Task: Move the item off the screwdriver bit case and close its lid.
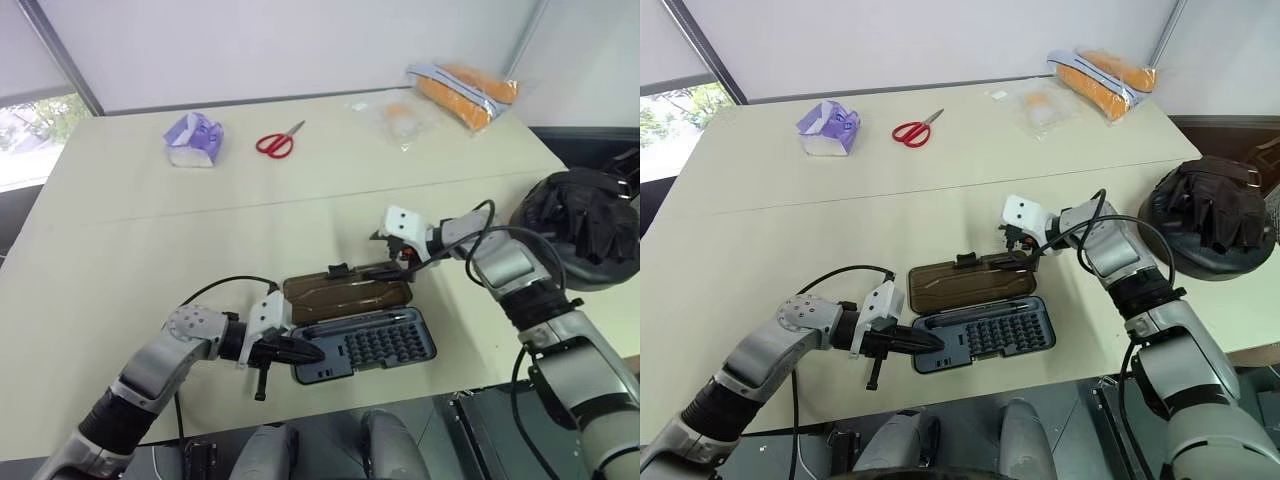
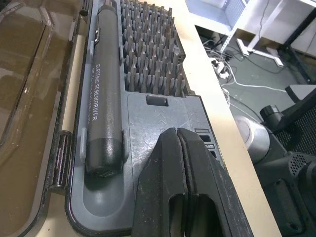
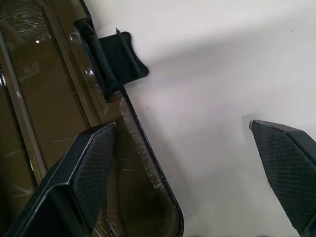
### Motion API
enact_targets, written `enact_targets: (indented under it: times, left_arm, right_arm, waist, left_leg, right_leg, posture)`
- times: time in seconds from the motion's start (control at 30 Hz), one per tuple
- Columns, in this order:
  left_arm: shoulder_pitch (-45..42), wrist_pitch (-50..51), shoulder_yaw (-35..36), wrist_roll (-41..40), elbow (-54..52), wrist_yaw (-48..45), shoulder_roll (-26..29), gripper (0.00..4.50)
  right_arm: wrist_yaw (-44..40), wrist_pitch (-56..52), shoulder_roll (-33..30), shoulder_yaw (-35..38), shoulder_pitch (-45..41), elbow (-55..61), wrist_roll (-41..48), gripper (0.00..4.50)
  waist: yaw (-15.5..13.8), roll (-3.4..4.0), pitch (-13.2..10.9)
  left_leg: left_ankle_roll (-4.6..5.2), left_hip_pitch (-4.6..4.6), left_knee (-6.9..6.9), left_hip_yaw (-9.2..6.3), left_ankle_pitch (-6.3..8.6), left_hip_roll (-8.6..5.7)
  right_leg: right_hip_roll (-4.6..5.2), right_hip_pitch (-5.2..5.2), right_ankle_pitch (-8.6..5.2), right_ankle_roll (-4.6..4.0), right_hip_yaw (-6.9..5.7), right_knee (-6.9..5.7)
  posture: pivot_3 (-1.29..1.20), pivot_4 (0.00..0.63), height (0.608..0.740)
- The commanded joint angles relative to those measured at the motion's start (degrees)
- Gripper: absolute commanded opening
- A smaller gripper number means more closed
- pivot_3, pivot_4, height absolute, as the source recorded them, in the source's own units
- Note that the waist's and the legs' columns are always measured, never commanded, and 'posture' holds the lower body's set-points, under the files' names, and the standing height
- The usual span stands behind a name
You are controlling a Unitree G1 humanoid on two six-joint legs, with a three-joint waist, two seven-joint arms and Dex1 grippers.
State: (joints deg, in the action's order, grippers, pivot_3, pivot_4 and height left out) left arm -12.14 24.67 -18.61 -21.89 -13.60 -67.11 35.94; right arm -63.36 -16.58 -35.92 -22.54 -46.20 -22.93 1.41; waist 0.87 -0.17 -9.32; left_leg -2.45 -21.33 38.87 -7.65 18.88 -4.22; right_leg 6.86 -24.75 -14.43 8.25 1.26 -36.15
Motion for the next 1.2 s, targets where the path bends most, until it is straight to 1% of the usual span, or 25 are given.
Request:
enact_targets:
  times: [0.03,0.3,0.4,0.43,0.47,0.53,0.57,0.6,0.63,0.87,1.0,1.2]
  left_arm:
    - [0.7,1.0,-1.2,2.2,2.3,0.2,1.2,0.0]
    - [0.7,0.4,-1.8,2.6,2.6,-0.3,1.4,0.0]
    - [0.9,0.5,-1.7,2.6,2.4,0.0,1.4,0.0]
    - [1.0,0.5,-1.7,2.6,2.2,0.0,1.4,0.0]
    - [1.1,0.5,-1.8,2.6,2.2,0.1,1.4,0.0]
    - [1.2,0.6,-1.7,2.5,2.0,0.3,1.3,0.0]
    - [1.3,0.7,-1.7,2.5,1.9,0.4,1.3,0.0]
    - [1.4,0.7,-1.7,2.5,1.8,0.5,1.3,0.0]
    - [1.5,0.7,-1.7,2.5,1.6,0.6,1.3,0.0]
    - [1.8,0.6,-1.7,2.5,1.8,0.9,1.3,0.0]
    - [1.8,0.4,-1.8,2.6,2.1,1.1,1.1,0.0]
    - [2.2,0.0,-1.9,2.8,2.1,1.4,0.9,0.0]
  right_arm:
    - [-1.0,0.0,0.8,1.2,-0.2,1.2,-0.3,4.49]
    - [-1.9,1.3,1.5,0.7,0.3,0.4,-2.4,4.49]
    - [-2.4,1.8,1.6,0.6,0.4,0.0,-2.8,3.73]
    - [-2.4,2.1,1.5,0.4,0.3,-0.4,-3.3,3.18]
    - [-2.7,2.3,1.4,0.2,0.2,-0.7,-3.7,2.74]
    - [-3.6,2.8,1.6,0.2,0.2,-0.9,-3.8,2.74]
    - [-3.5,2.9,1.7,0.3,0.2,-1.1,-4.0,1.97]
    - [-3.1,3.2,1.9,0.3,0.0,-1.5,-4.5,1.69]
    - [-2.8,3.3,2.1,0.1,-0.2,-2.0,-5.1,1.27]
    - [-6.1,2.9,3.2,-1.1,-1.5,-4.9,-5.8,1.27]
    - [-6.9,4.0,4.9,-1.6,-3.9,-10.6,-7.2,1.27]
    - [-10.2,6.6,6.3,-2.5,-7.0,-17.6,-8.4,1.27]
  waist:
    - [0.0,0.0,0.0]
    - [0.0,0.01,0.0]
    - [0.0,0.01,0.0]
    - [0.0,0.01,0.0]
    - [0.0,0.01,0.0]
    - [0.0,0.02,0.0]
    - [0.0,0.02,0.0]
    - [0.0,0.02,0.0]
    - [0.0,0.02,0.0]
    - [0.1,0.07,0.1]
    - [0.1,0.06,0.2]
    - [0.2,0.07,0.3]
  left_leg:
    - [0.0,0.0,0.0,0.0,0.0,0.0]
    - [0.0,0.0,0.0,0.0,0.0,0.0]
    - [0.0,0.0,0.01,0.0,0.0,-0.01]
    - [0.0,0.0,0.01,0.0,0.0,-0.01]
    - [0.0,0.0,0.01,0.0,0.0,-0.01]
    - [0.0,0.02,0.01,0.0,0.0,-0.01]
    - [0.0,0.03,0.01,0.0,0.0,-0.01]
    - [0.0,0.04,0.01,0.0,0.0,-0.01]
    - [0.0,0.05,0.01,0.0,0.0,0.0]
    - [-0.01,0.27,0.02,0.0,0.0,0.0]
    - [-0.01,0.32,0.0,0.0,0.0,0.0]
    - [0.03,0.98,-0.16,0.03,0.02,0.01]
  right_leg:
    - [0.0,0.0,0.0,0.0,0.0,0.0]
    - [0.0,0.0,0.0,0.0,0.0,0.0]
    - [0.0,0.01,0.0,0.0,0.0,0.0]
    - [0.0,0.01,0.0,0.0,0.0,0.0]
    - [0.0,0.01,0.0,0.0,0.0,0.0]
    - [0.0,0.03,0.0,0.0,0.0,-0.01]
    - [0.0,0.04,0.0,0.0,0.0,-0.01]
    - [0.0,0.05,0.0,0.0,0.0,-0.01]
    - [0.0,0.06,0.0,0.0,0.0,0.0]
    - [0.0,0.27,0.0,0.0,0.0,-0.01]
    - [0.0,0.3,0.0,0.0,0.0,-0.01]
    - [-0.01,0.89,-0.01,-0.02,0.02,0.04]
  posture:
    - [0.0,0.15,0.74]
    - [0.0,0.15,0.74]
    - [0.0,0.15,0.74]
    - [0.0,0.15,0.74]
    - [0.0,0.15,0.74]
    - [0.0,0.15,0.74]
    - [0.0,0.15,0.74]
    - [0.0,0.15,0.74]
    - [0.0,0.15,0.74]
    - [0.0,0.15,0.74]
    - [0.0,0.15,0.74]
    - [0.0,0.15,0.74]
